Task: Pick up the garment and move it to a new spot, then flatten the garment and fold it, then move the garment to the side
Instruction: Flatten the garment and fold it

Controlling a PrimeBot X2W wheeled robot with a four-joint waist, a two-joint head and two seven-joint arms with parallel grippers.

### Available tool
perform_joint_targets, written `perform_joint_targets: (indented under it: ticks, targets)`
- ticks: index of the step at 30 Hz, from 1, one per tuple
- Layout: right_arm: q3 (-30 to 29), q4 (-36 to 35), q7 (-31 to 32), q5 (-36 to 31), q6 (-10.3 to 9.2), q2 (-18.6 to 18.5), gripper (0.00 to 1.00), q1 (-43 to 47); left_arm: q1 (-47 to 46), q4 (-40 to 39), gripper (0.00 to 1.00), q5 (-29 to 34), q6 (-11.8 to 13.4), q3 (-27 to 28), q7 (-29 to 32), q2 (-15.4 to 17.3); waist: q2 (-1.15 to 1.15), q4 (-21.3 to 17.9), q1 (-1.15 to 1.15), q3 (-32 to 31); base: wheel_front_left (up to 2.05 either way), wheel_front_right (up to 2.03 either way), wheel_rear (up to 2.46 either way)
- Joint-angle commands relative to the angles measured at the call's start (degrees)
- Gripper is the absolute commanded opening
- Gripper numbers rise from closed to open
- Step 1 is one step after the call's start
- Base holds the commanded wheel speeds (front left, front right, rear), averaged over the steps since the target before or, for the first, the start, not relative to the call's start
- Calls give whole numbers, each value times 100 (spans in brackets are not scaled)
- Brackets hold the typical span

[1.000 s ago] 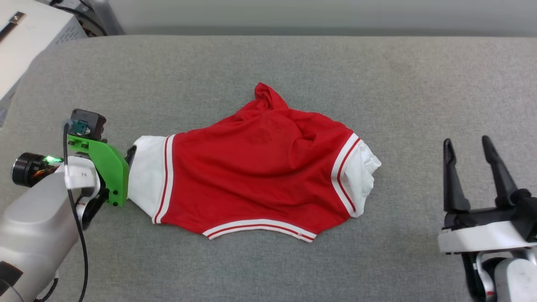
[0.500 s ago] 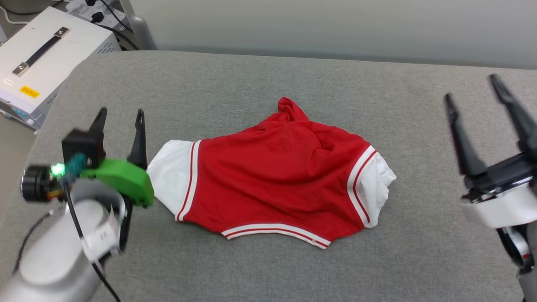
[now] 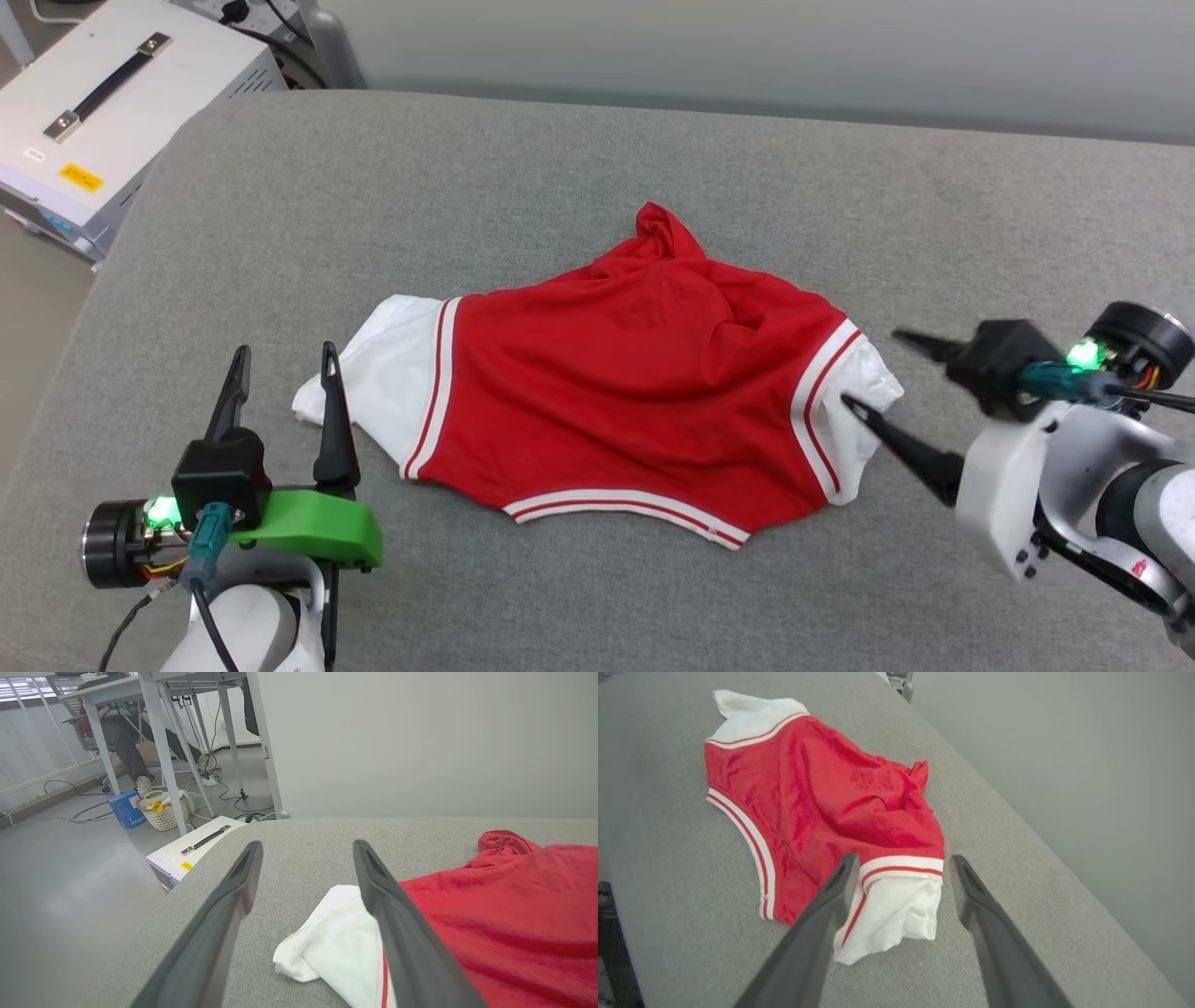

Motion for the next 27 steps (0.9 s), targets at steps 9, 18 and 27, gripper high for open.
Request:
perform_joint_targets:
  ticks: [9,18,27]
  targets:
    - [980,-250,2429,1256,-5,-469,100,-793,34,114,100,689,-531,506,-32,-642,38,87,0,480,0,0,0]
    - [1821,1304,2813,1231,-5,78,100,-1672,-247,215,100,1162,-1012,889,-32,-1210,38,282,0,1094,0,0,0]
    - [2696,2735,2291,1432,-5,557,9,-1797,-349,386,100,1506,-1386,1198,-32,-1593,38,390,0,1216,0,0,0]
